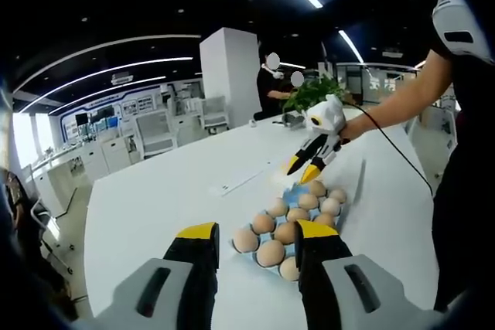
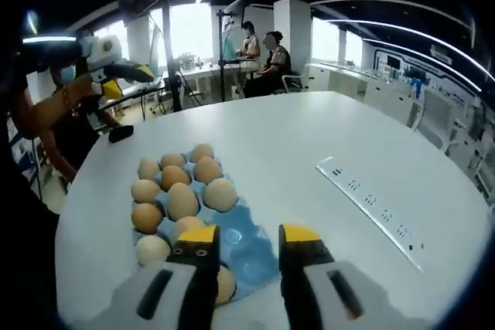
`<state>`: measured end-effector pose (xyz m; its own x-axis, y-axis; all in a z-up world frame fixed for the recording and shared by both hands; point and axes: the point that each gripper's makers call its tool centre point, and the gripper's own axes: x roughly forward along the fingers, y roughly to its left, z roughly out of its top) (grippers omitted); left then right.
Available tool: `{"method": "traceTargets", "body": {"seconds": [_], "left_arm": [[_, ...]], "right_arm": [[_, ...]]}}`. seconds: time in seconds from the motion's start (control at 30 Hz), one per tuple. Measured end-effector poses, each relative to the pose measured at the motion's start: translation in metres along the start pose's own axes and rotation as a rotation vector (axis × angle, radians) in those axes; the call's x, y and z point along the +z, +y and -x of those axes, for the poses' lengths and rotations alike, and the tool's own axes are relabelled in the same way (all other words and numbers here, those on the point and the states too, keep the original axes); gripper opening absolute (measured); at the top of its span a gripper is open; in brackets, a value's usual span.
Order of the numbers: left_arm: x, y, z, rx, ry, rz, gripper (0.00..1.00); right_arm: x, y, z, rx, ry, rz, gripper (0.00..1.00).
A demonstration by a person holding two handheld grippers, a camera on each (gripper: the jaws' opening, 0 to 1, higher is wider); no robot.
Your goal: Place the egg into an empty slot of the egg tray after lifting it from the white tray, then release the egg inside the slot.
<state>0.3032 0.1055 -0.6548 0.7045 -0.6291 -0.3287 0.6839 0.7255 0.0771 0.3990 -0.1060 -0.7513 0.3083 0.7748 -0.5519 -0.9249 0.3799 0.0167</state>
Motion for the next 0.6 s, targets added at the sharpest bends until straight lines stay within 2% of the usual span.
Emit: {"method": "traceTargets", "body": {"seconds": [0.6], "left_arm": [[0.002,0.0,-0.003,-0.007,-0.008,-0.001,0.39]], "right_arm": [[-0.036,-0.03,0.051,-0.114,0.017,-0.061,0.3]]}}
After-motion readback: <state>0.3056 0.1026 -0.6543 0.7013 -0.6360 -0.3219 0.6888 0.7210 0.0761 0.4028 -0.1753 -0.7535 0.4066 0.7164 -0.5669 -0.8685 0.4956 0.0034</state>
